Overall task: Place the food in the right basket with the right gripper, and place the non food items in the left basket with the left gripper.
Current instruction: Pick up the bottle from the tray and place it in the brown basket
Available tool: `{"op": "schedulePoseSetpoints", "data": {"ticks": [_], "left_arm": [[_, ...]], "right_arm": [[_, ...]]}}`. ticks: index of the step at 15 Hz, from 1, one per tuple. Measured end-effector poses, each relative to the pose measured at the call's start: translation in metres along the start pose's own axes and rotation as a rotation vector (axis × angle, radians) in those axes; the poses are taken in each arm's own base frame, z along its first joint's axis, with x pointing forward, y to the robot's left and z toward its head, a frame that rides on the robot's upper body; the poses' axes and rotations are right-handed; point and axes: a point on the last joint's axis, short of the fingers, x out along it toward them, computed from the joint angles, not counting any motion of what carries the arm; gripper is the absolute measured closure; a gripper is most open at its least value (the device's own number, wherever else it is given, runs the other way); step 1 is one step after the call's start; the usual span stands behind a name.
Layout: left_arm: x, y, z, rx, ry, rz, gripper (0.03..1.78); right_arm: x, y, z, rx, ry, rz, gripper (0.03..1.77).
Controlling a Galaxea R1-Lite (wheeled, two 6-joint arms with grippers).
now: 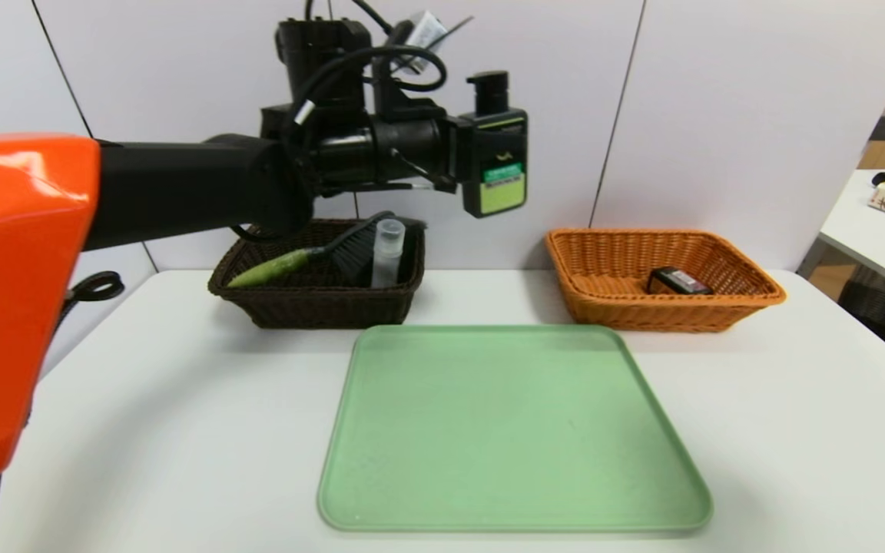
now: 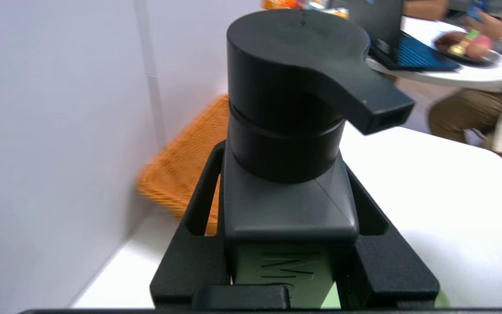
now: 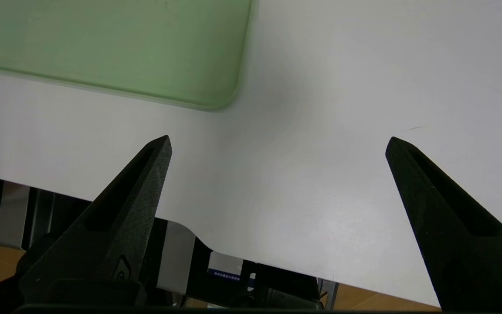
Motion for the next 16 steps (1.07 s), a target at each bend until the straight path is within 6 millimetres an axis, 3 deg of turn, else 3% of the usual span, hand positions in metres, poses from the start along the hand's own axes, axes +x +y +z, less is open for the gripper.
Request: {"op": "schedulePoseSetpoints", "data": {"ticks": [4, 7, 12, 16], "left_arm": [[-0.067, 0.052, 0.024, 0.027, -0.015, 0.225, 1.18], [-0.116, 0.081, 0.024, 0.036, 0.016, 0.386, 1.18], [-0.167, 0.094, -0.018, 0.041, 0.163, 0.496, 1.18], [-0.174, 0.093, -0.047, 0.048, 0.154, 0.467, 1.18]], "right_arm": [[0.008, -0.002, 0.005, -0.021, -0.057, -0.002, 0.10], [0.010, -0.002, 0.005, -0.023, -0.057, 0.000, 0.10], [0.015, -0.004, 0.007, -0.021, -0.038, 0.005, 0.10], [0.018, -0.004, 0.008, -0.018, -0.028, 0.004, 0.10]]}}
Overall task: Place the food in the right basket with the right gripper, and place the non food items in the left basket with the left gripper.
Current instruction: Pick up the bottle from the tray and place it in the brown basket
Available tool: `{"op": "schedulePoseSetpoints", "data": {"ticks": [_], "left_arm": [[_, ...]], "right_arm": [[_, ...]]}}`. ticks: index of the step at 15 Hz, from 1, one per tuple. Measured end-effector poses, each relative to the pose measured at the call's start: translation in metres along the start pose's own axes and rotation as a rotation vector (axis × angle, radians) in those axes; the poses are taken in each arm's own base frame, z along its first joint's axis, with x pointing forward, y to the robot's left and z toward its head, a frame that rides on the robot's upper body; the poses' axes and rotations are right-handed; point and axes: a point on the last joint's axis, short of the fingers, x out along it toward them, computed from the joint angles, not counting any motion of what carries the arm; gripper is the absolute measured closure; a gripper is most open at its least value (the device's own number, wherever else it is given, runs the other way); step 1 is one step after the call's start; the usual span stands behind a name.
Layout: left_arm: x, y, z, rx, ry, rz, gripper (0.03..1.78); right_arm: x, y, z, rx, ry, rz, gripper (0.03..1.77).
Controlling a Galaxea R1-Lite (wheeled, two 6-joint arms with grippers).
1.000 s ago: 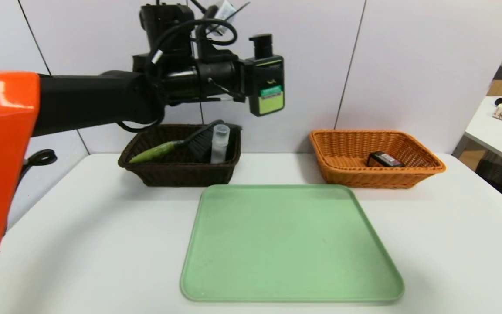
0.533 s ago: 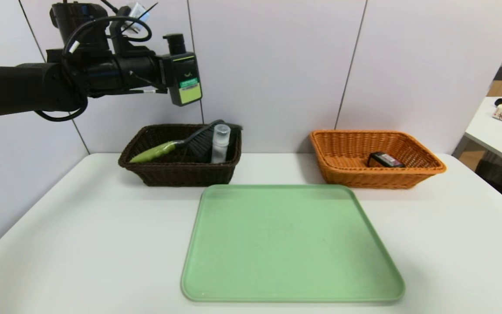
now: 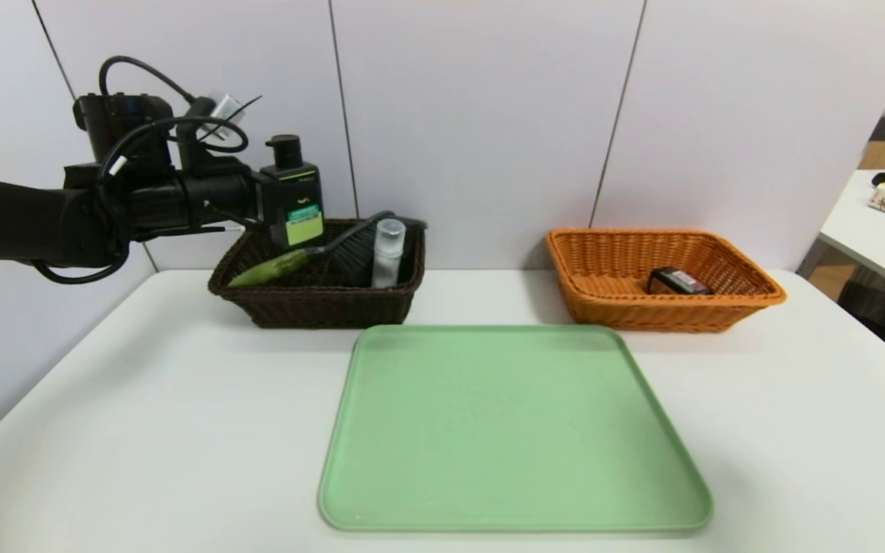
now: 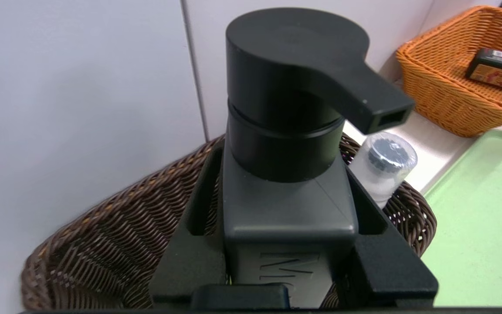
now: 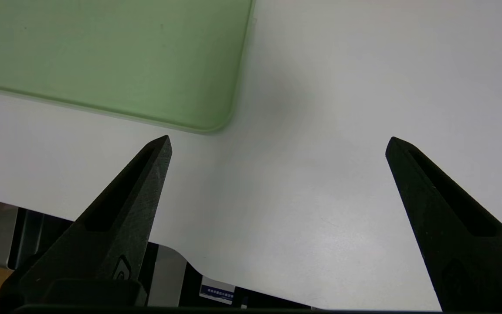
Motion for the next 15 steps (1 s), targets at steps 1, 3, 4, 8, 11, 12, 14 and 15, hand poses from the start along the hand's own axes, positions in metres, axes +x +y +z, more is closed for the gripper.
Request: {"op": "schedulePoseSetpoints", "data": {"ticks": [1, 3, 4, 8, 11, 12, 14, 15], "left_arm": [[0.000, 0.000, -0.005, 0.000, -0.012, -0.038, 1.18], [0.002, -0.002, -0.013, -0.011, -0.004, -0.076, 1.18], [0.003, -0.002, -0.016, -0.015, 0.002, -0.083, 1.18], [0.007, 0.000, -0.028, -0.015, -0.002, -0.120, 1.18], [0.009, 0.001, -0.039, -0.006, -0.008, -0.124, 1.18], [0.010, 0.001, -0.042, -0.007, -0.006, -0.126, 1.18], [0.012, 0.001, -0.047, -0.014, 0.003, -0.142, 1.18], [0.012, 0.001, -0.048, -0.017, 0.006, -0.146, 1.18]], "right_arm": [[0.000, 0.000, 0.000, 0.000, 0.002, -0.001, 0.10], [0.001, 0.000, 0.000, 0.001, 0.005, -0.001, 0.10], [0.002, -0.001, 0.000, 0.002, 0.009, 0.000, 0.10], [0.005, -0.001, -0.001, 0.005, 0.021, 0.003, 0.10], [0.006, -0.001, 0.000, 0.006, 0.025, 0.003, 0.10], [0.006, -0.002, 0.000, 0.007, 0.027, 0.004, 0.10], [0.007, -0.002, 0.000, 0.007, 0.028, 0.003, 0.10], [0.007, -0.002, 0.000, 0.007, 0.028, 0.003, 0.10]]}}
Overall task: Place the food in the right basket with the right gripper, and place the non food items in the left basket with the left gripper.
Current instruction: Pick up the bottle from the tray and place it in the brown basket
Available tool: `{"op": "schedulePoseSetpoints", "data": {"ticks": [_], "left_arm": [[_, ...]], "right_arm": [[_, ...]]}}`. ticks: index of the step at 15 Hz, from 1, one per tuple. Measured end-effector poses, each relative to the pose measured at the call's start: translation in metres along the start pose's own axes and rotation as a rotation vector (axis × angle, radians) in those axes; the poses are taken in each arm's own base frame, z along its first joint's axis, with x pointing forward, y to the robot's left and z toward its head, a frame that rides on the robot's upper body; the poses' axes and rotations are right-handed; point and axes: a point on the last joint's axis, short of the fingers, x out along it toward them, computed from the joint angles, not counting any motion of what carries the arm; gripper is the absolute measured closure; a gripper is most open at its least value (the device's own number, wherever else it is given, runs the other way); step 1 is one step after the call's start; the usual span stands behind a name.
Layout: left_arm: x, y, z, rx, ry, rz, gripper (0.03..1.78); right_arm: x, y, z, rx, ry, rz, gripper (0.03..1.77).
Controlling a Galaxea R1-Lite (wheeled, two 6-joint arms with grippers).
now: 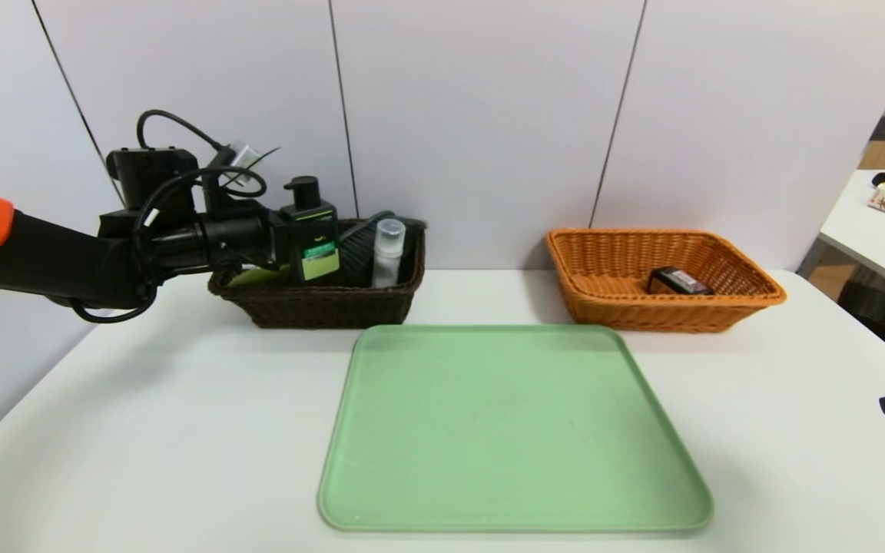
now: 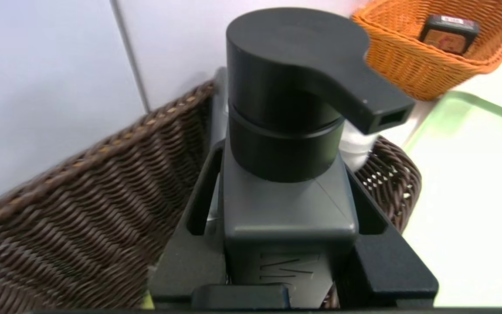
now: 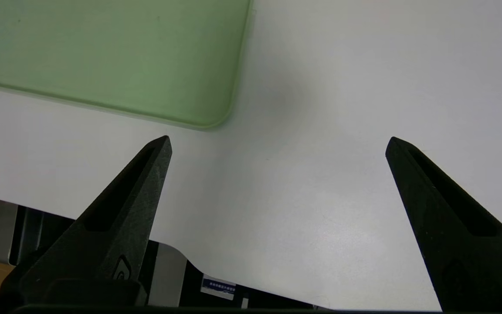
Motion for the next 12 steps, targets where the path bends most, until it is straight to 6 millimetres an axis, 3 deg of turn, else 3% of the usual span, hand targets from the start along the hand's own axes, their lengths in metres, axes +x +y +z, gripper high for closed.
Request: {"op": "schedulePoseSetpoints", "data": {"ticks": [8, 12], "left_arm": [[0.0017, 0.0022, -0.0054, -0.009, 0.010, -0.001, 1.18], [0.0030, 0.0029, -0.0071, -0.010, 0.010, -0.002, 0.78]], "right_arm": [[-0.0002, 0.0000, 0.0004, -0.002, -0.002, 0.000, 0.10], [-0.0005, 0.0000, 0.0009, -0.003, -0.010, -0.001, 0.10]]}}
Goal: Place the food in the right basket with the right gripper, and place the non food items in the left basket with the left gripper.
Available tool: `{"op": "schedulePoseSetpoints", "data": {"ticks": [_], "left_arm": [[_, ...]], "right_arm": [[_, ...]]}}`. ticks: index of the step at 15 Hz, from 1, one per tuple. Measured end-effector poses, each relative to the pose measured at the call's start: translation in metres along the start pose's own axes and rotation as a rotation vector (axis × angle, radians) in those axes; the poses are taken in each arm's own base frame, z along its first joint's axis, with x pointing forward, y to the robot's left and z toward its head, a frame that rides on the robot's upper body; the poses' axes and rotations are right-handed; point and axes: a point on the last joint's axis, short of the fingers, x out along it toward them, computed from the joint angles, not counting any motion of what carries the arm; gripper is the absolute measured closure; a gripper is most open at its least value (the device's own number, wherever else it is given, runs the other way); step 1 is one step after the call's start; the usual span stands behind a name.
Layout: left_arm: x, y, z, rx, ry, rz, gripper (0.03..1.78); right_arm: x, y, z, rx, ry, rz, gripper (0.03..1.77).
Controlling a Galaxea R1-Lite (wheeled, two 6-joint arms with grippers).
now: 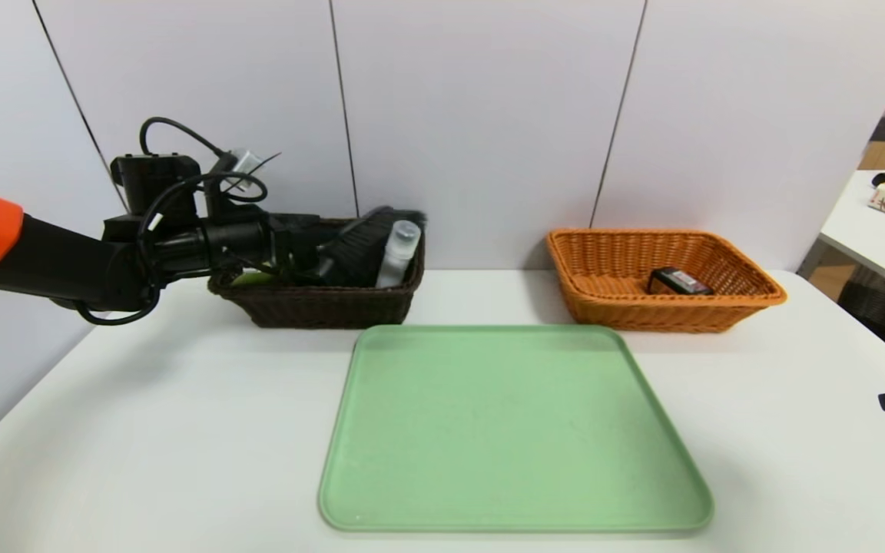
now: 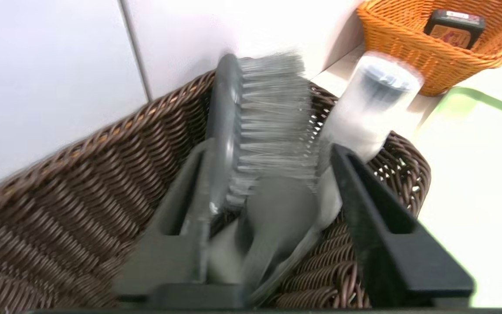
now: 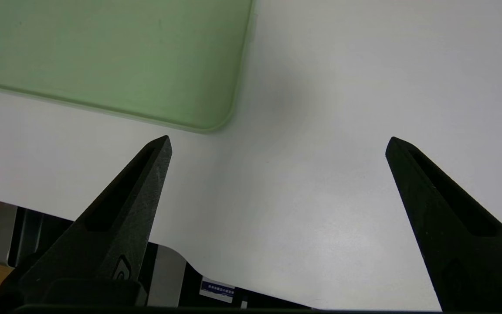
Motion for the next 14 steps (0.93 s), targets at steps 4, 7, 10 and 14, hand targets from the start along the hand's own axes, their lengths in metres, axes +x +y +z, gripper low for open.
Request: {"op": "schedulePoseSetpoints", "data": {"ticks": [4, 7, 10, 14], "left_arm": [[-0.001, -0.001, 0.005, 0.007, -0.016, 0.003, 0.50], [-0.006, -0.004, 0.021, 0.024, -0.043, 0.008, 0.38], [-0.014, -0.010, 0.043, 0.023, -0.067, 0.016, 0.29], [-0.025, -0.027, 0.079, -0.058, -0.008, 0.021, 0.22]], "right_arm": [[0.000, 0.000, 0.000, -0.001, 0.000, 0.000, 0.10], [0.000, 0.000, 0.000, 0.000, -0.001, 0.000, 0.10], [0.000, 0.000, 0.002, -0.002, -0.015, -0.001, 0.10], [0.003, 0.000, 0.009, -0.023, -0.071, 0.027, 0.10]]}}
